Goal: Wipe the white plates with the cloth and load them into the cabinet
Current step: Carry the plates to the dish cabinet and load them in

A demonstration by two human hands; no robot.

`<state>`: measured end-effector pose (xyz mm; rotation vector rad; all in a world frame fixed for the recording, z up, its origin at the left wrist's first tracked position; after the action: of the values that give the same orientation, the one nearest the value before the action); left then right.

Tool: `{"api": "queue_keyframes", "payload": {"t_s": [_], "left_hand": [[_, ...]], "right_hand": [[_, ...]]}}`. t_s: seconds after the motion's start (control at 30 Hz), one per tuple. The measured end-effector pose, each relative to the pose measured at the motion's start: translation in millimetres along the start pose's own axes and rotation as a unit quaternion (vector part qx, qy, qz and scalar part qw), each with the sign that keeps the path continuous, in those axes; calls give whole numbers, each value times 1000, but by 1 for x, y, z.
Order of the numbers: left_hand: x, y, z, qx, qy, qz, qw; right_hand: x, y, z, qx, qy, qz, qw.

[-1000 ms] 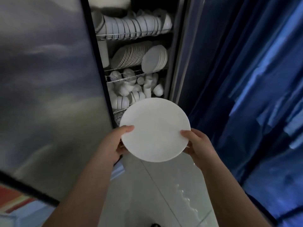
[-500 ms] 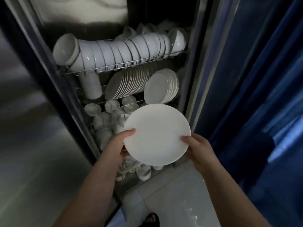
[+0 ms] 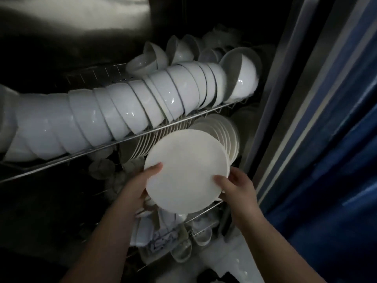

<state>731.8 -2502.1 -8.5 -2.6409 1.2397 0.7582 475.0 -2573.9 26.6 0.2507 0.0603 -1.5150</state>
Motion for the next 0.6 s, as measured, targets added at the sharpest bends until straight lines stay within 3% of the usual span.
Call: {"api": "queue_keyframes", "payload": {"t_s": [0.2,0.33,0.43,0.6], "left_hand": [[68,22,-19,-58,10,6,998],[105,43,-10,-73,-56,42,995],[117,48,1,-38,-101,41,993],[138,55,6,-19,-89,58,994]], "right_hand": [[50,25,16,-85,-105,-47,990],[62,35,22,-135,-162,-81,974],[65,40,23,-163,-193,-109,961],[60,50,22,-242,-244,-123,931]]}}
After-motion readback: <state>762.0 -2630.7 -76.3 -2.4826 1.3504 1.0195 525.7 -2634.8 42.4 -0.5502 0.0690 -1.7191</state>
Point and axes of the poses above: each hand's wrist, its own x-axis towards the middle knuckle, its own y-axis out of the palm, z = x × y, the point moved 9 cm from there along x, towards the middle knuckle, and after that the axes turned 8 degrees about -z, right-handed, at the moved point
